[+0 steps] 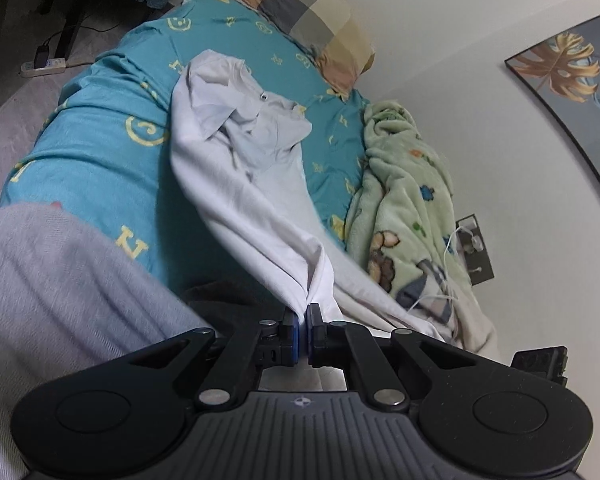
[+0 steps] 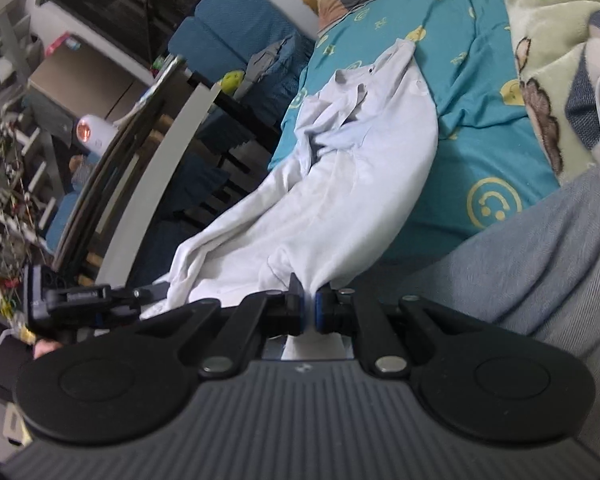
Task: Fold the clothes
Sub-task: 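Lift the hem with both grippers and fold it toward the collar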
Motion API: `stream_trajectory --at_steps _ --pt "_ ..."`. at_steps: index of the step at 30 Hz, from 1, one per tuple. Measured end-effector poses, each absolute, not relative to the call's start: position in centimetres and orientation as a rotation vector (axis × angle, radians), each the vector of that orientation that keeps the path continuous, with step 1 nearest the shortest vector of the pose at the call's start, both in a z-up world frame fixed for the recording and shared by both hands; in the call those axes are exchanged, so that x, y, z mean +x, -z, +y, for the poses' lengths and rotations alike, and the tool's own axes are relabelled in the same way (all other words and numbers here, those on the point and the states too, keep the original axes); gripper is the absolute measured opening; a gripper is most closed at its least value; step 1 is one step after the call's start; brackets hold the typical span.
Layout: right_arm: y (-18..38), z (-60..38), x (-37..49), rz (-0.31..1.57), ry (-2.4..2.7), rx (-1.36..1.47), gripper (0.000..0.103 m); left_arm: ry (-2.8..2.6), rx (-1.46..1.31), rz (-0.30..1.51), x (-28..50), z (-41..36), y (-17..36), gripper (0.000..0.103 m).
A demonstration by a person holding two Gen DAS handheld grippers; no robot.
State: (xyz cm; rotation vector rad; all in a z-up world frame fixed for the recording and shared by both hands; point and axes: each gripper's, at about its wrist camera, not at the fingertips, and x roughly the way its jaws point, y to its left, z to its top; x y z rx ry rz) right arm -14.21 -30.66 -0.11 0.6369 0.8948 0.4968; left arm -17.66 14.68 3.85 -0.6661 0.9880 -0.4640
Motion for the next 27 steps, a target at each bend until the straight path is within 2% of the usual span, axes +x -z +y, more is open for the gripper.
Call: stream_trajectory --at_steps 8,13,21,27 --pt "-2.3 -30.2 -4.1 0.809 -0.445 0.634 0.009 0.410 -0.632 0.886 -6.5 13.5 -6.3 0.005" --pt "-1.4 -29.2 4.5 0.808 -0.387 0.627 0.009 0.379 -0.617 0.866 3.0 12.5 -5.2 0.005" --pt "6.9 -28.1 18.4 0.893 -0.302 0.593 0.009 0.289 -0.603 0.952 18.6 12.2 4.5 0.005" --pt "14.9 -27.6 24.5 1.000 -0.271 0.582 0.010 0.244 -0.616 1.064 24.0 13.1 12.5 0.006"
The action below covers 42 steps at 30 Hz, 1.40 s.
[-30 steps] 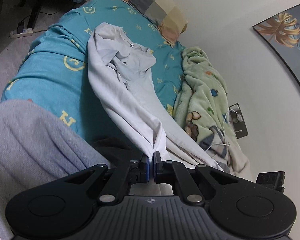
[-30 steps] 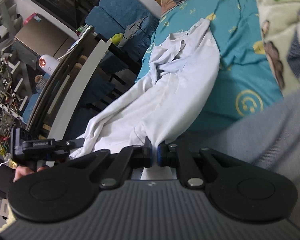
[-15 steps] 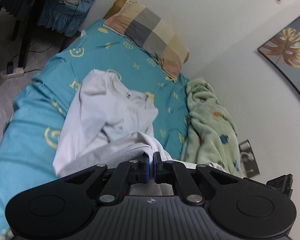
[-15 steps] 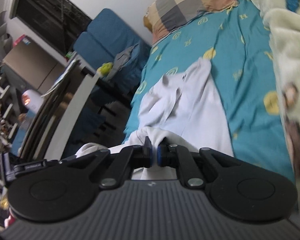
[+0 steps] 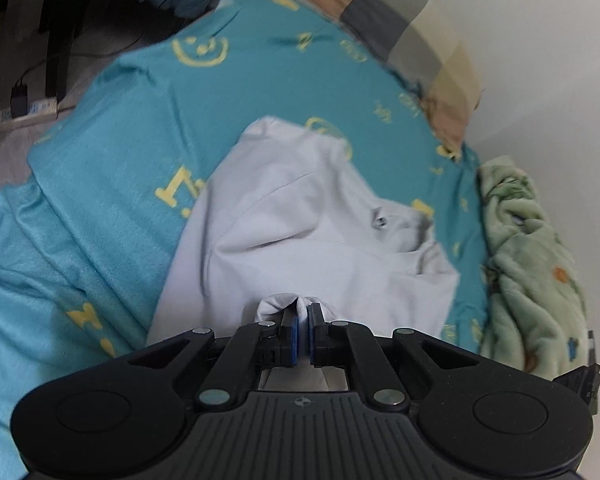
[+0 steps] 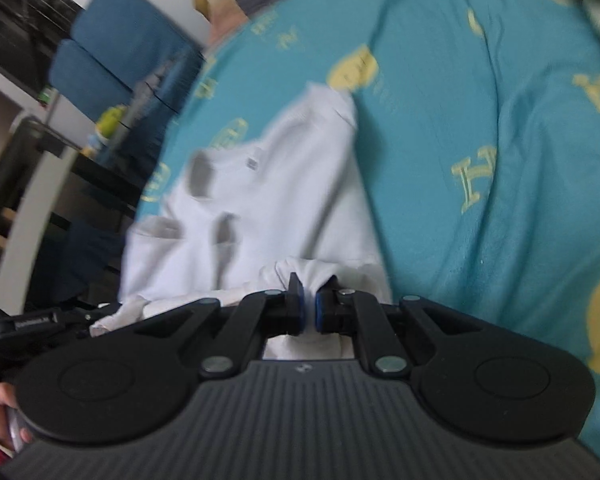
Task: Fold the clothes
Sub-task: 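Lift the hem with both grippers and fold it toward the collar, then open both grippers to release the folded hem onto the shirt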
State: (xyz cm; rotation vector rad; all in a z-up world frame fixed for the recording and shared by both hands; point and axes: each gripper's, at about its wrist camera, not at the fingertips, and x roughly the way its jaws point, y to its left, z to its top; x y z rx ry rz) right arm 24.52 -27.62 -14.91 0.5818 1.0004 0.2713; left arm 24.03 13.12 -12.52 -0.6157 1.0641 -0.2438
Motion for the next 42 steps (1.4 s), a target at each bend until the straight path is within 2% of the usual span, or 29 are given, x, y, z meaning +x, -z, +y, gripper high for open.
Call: stream_trajectory --at_steps 4,5,7,8,9,10,11,13,17,21,29,34,36,37,38,39,40,42 --pt "16.1 -27.7 25.0 1.012 -0.280 0.599 0.011 0.238 -0.598 1.093 24.2 13.2 13.8 0.010" --pt "15.7 -27.8 24.9 1.013 -0.286 0.601 0.012 0.237 -0.590 1.095 24.0 13.2 13.7 0.015" --pt "14.8 -27.9 24.4 1.003 -0.295 0.603 0.020 0.217 -0.575 1.091 23.1 13.1 12.7 0.035" --pt "14.0 -28.1 23.7 0.988 -0.297 0.605 0.037 0.200 -0.573 1.084 22.3 13.1 11.9 0.052" --pt "13.3 -28.2 22.9 0.974 -0.300 0.607 0.055 0.188 -0.571 1.074 21.4 13.2 11.2 0.064" --pt "12.5 -28.3 22.1 0.961 -0.302 0.611 0.061 0.177 -0.569 1.063 20.4 13.3 10.5 0.067" --pt "11.7 -28.5 21.1 0.949 -0.306 0.617 0.062 0.173 -0.589 1.056 18.9 13.6 9.8 0.069" --pt "10.5 -28.8 18.7 0.942 -0.305 0.631 0.062 0.166 -0.629 1.040 16.1 14.0 8.4 0.074" --pt "8.8 -29.3 13.1 0.969 -0.250 0.649 0.062 0.167 -0.721 1.054 10.6 14.1 7.4 0.078" --pt "10.5 -30.3 7.7 1.047 -0.186 0.810 0.063 0.097 -0.875 1.070 5.9 13.8 8.0 0.083" --pt "16.0 -30.4 2.9 1.157 -0.145 1.075 0.062 0.067 -0.958 1.186 2.9 12.5 11.9 0.083" --pt "17.6 -29.9 4.3 1.110 -0.137 1.133 0.062 0.006 -1.033 1.192 3.5 13.1 14.7 0.082" --pt "18.0 -29.6 4.7 1.079 -0.126 1.140 0.061 -0.010 -1.087 1.175 3.6 13.4 15.7 0.076" --pt "17.8 -29.5 4.8 1.059 -0.130 1.122 0.059 -0.011 -1.104 1.141 3.6 13.5 15.7 0.074" --pt "17.6 -29.4 4.9 1.039 -0.133 1.103 0.046 -0.010 -1.118 1.117 3.7 13.6 15.6 0.074" --pt "17.3 -29.3 4.9 1.021 -0.136 1.085 0.024 -0.014 -1.134 1.102 3.8 13.8 15.6 0.073" --pt "17.1 -29.4 5.0 1.007 -0.140 1.072 0.018 -0.019 -1.158 1.080 3.6 14.0 15.6 0.071" --pt "16.9 -29.4 5.1 0.980 -0.163 1.072 0.013 -0.030 -1.196 1.046 3.3 14.4 15.7 0.063"
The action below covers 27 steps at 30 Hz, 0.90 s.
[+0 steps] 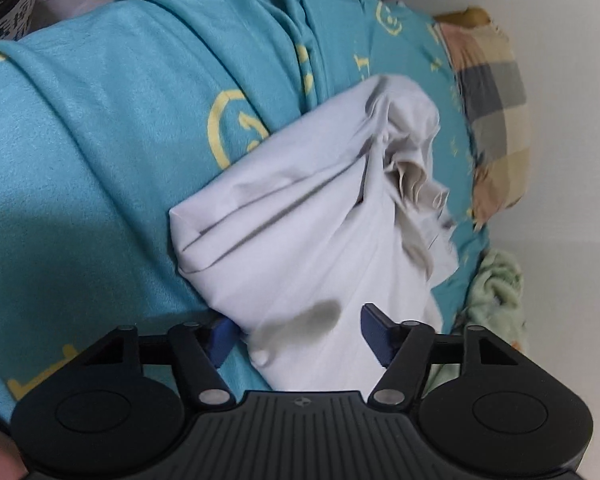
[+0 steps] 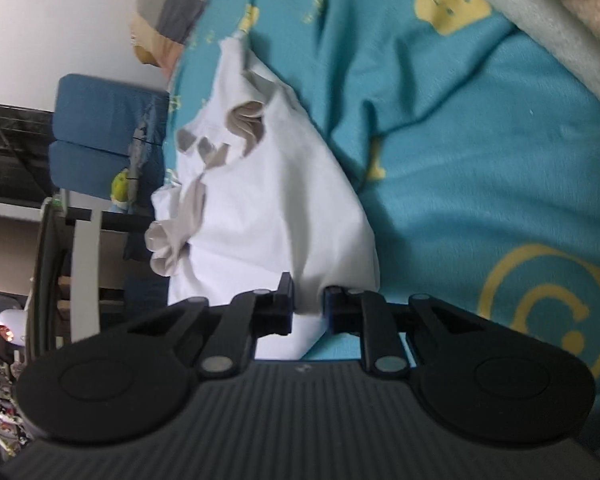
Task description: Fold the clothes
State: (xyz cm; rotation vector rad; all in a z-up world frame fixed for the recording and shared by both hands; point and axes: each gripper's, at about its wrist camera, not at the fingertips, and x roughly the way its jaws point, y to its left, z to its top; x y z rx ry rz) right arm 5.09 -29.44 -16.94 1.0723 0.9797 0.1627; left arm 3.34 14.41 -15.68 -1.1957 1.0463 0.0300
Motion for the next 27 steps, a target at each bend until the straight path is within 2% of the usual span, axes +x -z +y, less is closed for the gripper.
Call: stream_trajectory --at_steps 3,7,10,11,12,15,21,27 --pt "16.0 -29.2 5.1 0.921 -0.205 1.048 0.012 -0.030 -1.233 1.004 2.9 15.0 15.4 0.054" --pt "14.6 -29.8 4.6 0.834 -0.256 1.038 0.011 0.000 -1.239 0.943 2.4 15.2 14.5 0.051" --pt "14.7 -30.0 4.7 0.833 -0.249 1.043 0.011 -0.003 -1.244 0.939 2.7 15.0 14.6 0.036" --pt "14.8 -30.1 4.8 0.838 -0.243 1.044 0.011 0.002 -1.238 0.933 2.7 15.0 14.5 0.025" --pt "14.8 -30.1 4.8 0.841 -0.241 1.042 0.011 0.007 -1.231 0.927 2.7 15.0 14.4 0.020" --pt "14.2 -29.6 5.1 0.846 -0.244 1.014 0.011 0.024 -1.188 0.896 2.9 14.9 13.4 0.009" --pt "10.9 -29.7 4.1 0.810 -0.264 0.955 0.010 0.061 -1.129 0.843 2.0 14.9 9.0 0.005" --pt "5.9 -30.1 -0.1 0.731 -0.298 0.929 0.010 0.089 -1.147 0.797 -3.1 15.1 3.1 0.004"
